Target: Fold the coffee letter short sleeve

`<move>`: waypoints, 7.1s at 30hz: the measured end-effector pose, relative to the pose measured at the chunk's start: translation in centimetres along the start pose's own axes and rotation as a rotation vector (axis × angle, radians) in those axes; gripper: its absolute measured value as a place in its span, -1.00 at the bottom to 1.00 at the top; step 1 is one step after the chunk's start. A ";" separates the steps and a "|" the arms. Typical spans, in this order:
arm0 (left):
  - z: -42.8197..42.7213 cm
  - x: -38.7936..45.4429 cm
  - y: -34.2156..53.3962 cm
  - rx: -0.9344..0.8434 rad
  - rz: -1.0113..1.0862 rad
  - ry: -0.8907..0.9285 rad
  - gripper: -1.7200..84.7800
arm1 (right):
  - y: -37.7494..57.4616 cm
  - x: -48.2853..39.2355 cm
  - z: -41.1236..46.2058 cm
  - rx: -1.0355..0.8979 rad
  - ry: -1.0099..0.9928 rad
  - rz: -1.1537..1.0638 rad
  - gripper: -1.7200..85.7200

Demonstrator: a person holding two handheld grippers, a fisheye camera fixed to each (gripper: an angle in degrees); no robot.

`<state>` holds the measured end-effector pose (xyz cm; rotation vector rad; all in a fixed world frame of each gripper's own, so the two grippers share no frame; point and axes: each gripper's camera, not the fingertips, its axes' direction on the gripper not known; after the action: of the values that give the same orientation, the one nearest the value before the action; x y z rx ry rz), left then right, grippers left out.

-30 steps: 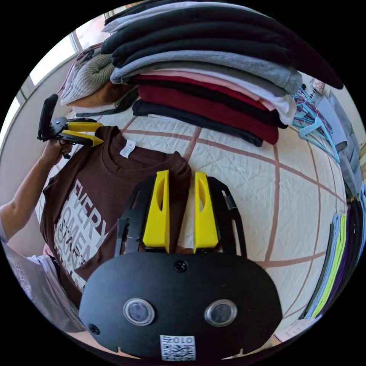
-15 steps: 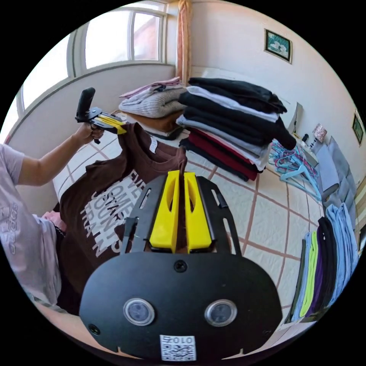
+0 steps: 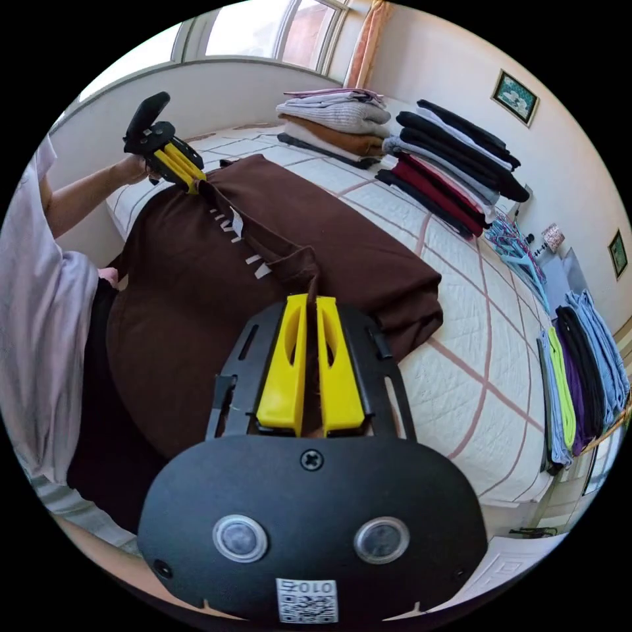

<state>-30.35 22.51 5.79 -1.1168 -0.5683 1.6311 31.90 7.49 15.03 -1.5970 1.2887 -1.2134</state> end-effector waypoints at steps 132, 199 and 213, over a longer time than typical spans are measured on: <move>-1.4 -7.4 18.5 0.106 -0.454 0.243 -0.95 | 16.2 14.7 17.5 -0.022 -0.455 0.467 -0.81; -4.4 -10.7 18.9 0.025 -0.585 0.096 -0.95 | 0.2 1.2 -6.5 0.140 -0.117 0.582 -0.81; -10.8 -10.1 30.2 0.327 -0.818 0.173 -0.95 | -23.2 -27.3 -1.5 0.056 -0.076 -0.245 -0.71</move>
<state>-35.09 0.77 -19.37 -0.6384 -0.5231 0.8628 35.52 39.27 31.22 -1.7806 1.0248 -1.3102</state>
